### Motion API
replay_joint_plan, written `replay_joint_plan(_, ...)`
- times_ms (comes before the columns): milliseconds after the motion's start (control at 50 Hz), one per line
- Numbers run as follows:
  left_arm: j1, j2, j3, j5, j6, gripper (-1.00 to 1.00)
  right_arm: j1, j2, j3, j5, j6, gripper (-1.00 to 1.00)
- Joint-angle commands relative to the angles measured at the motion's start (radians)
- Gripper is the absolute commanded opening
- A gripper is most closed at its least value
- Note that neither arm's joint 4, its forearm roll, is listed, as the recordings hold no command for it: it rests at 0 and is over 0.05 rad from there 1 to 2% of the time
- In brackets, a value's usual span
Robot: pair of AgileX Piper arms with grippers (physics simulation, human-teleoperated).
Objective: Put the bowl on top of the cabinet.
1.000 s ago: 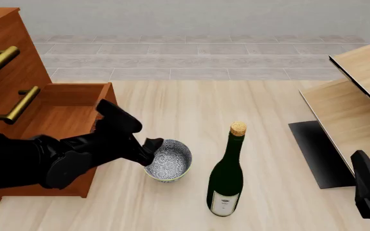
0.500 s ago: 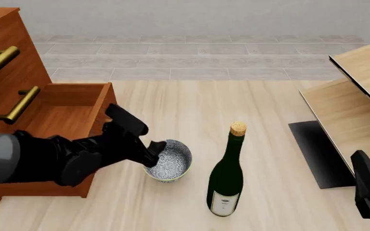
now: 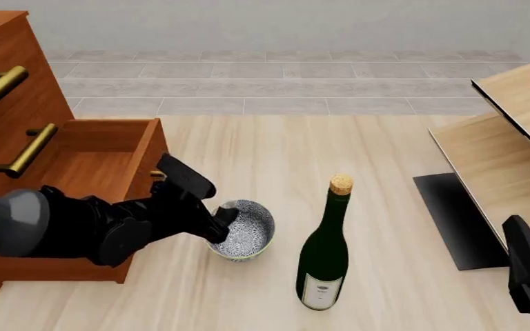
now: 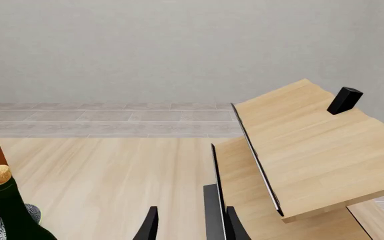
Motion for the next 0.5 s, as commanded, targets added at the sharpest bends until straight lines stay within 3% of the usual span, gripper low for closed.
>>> replay_joint_plan(20, 0.003, 0.025, -0.005, -0.006, 0.003, 1.00, 0.000, 0.000, 0.000, 0.000, 0.000, 1.00)
replay_joint_plan(500, 0.004, 0.071, 0.003, -0.039, 0.018, 1.00, 0.000, 0.000, 0.000, 0.000, 0.000, 1.00)
